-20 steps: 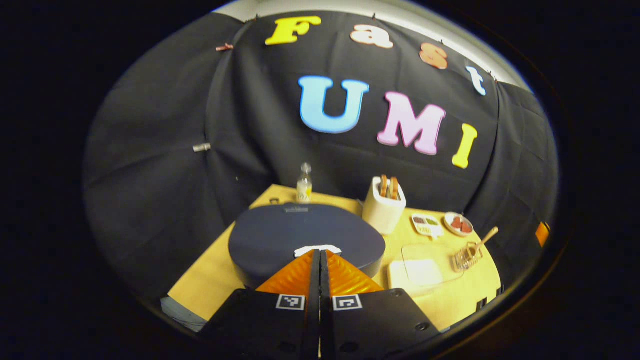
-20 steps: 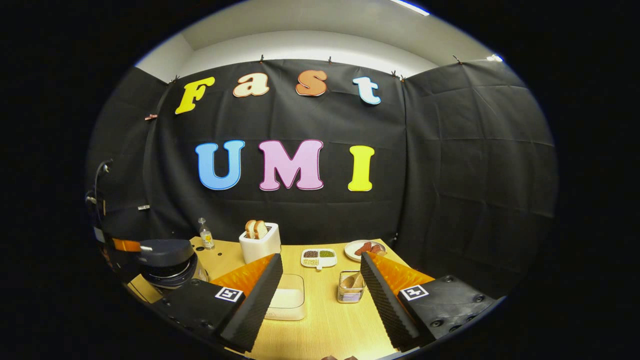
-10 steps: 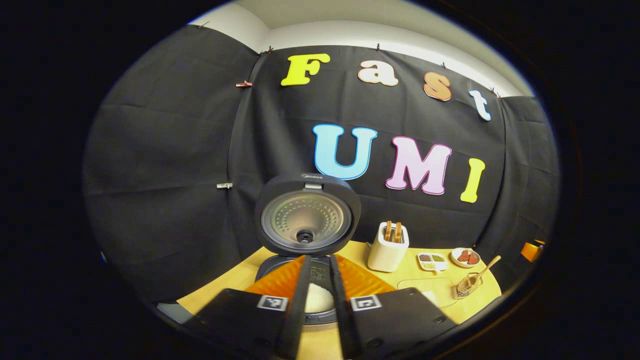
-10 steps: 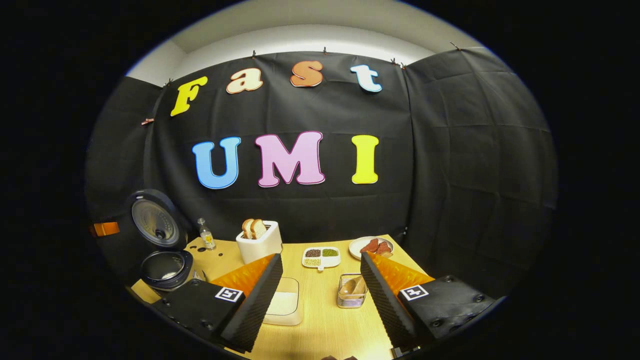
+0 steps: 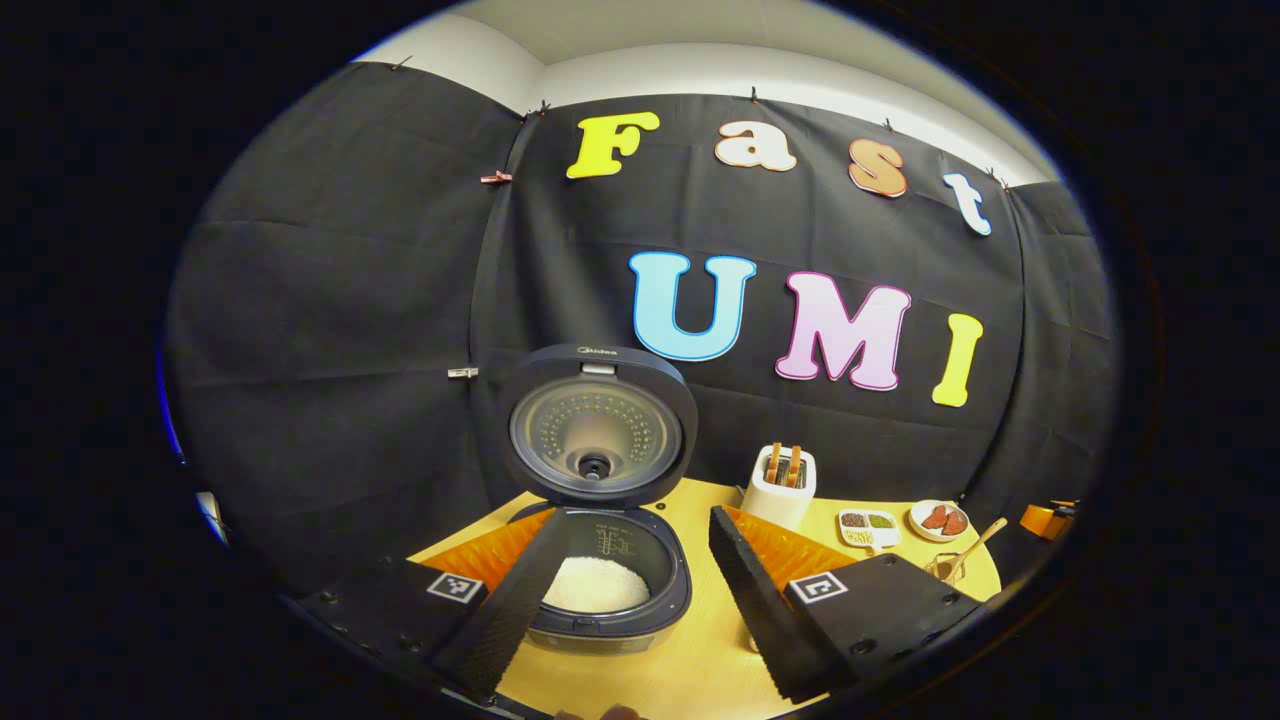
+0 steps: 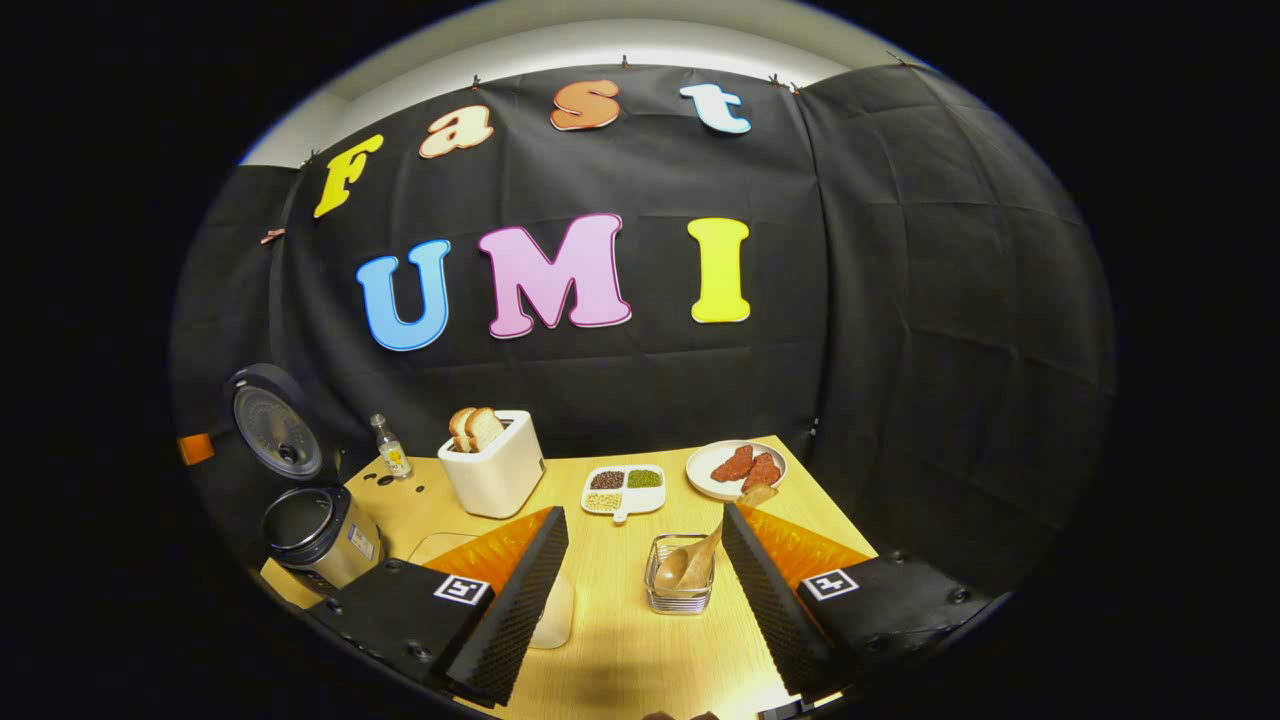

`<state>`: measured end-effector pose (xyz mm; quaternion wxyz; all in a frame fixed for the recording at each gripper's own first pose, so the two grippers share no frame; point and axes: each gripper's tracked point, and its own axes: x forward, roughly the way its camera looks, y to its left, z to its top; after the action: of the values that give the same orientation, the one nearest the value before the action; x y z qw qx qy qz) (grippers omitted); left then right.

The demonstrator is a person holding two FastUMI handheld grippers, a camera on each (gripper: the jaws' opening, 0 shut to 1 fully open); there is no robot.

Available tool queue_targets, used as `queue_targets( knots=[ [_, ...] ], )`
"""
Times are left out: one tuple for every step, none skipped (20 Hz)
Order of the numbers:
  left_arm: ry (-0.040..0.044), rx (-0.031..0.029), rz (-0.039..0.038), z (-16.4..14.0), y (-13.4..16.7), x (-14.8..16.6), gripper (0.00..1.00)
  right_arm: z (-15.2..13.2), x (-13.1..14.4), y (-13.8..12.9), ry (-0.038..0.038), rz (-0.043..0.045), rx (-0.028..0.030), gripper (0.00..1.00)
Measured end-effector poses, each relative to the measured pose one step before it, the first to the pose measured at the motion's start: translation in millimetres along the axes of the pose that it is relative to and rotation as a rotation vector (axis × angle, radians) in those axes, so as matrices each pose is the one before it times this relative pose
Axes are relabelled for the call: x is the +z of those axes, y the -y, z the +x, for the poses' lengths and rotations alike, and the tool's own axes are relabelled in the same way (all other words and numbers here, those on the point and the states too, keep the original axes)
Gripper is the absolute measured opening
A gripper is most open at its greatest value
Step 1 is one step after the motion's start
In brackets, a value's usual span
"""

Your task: Close the left gripper, press the button to open the rice cooker; take a wooden spoon from the chopstick holder with the right hand, scoop a spoonful of rice and pour it into the rice cooker, then put the wooden spoon back into the chopstick holder.

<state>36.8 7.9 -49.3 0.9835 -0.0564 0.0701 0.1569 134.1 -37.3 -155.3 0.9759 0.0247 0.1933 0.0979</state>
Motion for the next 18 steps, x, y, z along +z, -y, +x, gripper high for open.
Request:
queue_targets(
  knots=[
    [-0.01054, 0.00258, 0.0001, -0.92, 5.12, -3.6, 0.95, 7.05, -3.62, 5.14, -0.01239, 0.00496, 0.00195, 0.98],
    [-0.01165, 0.00497, -0.00174, -1.87, 4.41, -3.31, 0.95, 8.1, -3.55, 5.52, -0.01376, 0.00529, 0.0019, 0.98],
    [-0.0111, 0.00687, -0.00297, -1.32, 4.24, -4.84, 0.95, 8.77, -4.42, 6.42, -0.01774, 0.0069, -0.0025, 0.99],
    [-0.01147, 0.00747, -0.0032, -1.3, 4.43, -3.33, 0.95, 8.92, -6.04, 7.15, -0.02515, 0.00948, -0.00532, 0.98],
    [-0.0169, 0.01236, 0.0004, -1.26, 4.35, -6.16, 0.95, 8.07, -6.68, 6.14, -0.02627, 0.00845, -0.00588, 0.98],
    [-0.00985, 0.01, 0.00138, -1.56, 2.89, -3.73, 0.95, 8.64, -5.01, 6.06, -0.01768, 0.00798, -0.00185, 0.98],
    [-0.00811, 0.01099, 0.00218, -2.44, 3.62, -4.2, 0.95, 8.2, -2.78, 5.69, -0.01061, 0.00572, -0.00126, 0.99],
    [-0.00759, 0.01146, 0.00337, -2.5, 3.39, -2.96, 0.95, 9.8, -3.57, 5.33, -0.01225, 0.00531, 0.00028, 0.99],
    [-0.00929, 0.01144, 0.00422, -1.51, 3.86, -3.56, 0.95, 8.87, -4.39, 4.23, -0.01477, 0.0072, 0.00291, 0.99],
    [-0.01051, 0.01131, 0.00425, -2.21, 3.84, -4.32, 0.95, 9.94, -4.63, 4.66, -0.0191, 0.00993, 0.0023, 0.99],
    [-0.0109, 0.01015, 0.00407, -2.02, 3.76, -3.91, 0.95, 10.44, -5.08, 5.0, -0.02242, 0.01475, 0.00107, 0.99],
    [-0.01023, 0.00879, 0.00425, -1.72, 3.48, -3.55, 0.95, 10.81, -4.93, 5.72, -0.02015, 0.01984, -0.00284, 0.99],
    [-0.01189, 0.00736, 0.00501, -1.24, 4.8, -5.55, 0.95, 12.2, -5.85, 7.37, -0.02573, 0.02206, -0.0119, 0.99],
    [-0.00907, 0.00333, 0.00472, -0.79, 4.12, -3.06, 0.95, 10.27, -4.52, 7.34, -0.01623, 0.01085, -0.01449, 0.99],
    [-0.01319, 0.00789, 0.00713, -0.57, 3.98, -6.04, 0.95, 8.79, -2.72, 5.73, -0.01052, 0.01334, -0.0109, 0.99],
    [-0.01172, 0.00512, 0.00387, 0.91, 3.47, -3.79, 0.95, 9.26, -1.47, 3.18, -0.00843, 0.02007, -0.00134, 0.99],
    [-0.01485, 0.00033, 0.00091, 0.39, 4.77, -5.55, 0.95, 8.89, -1.15, 1.25, -0.00763, 0.02376, 0.00326, 0.99],
    [-0.01177, -0.00522, 0.00007, 0.74, 5.86, -3.49, 0.95, 7.95, 0.07, 1.51, -0.00375, 0.02349, 0.00123, 0.99]
  ],
)
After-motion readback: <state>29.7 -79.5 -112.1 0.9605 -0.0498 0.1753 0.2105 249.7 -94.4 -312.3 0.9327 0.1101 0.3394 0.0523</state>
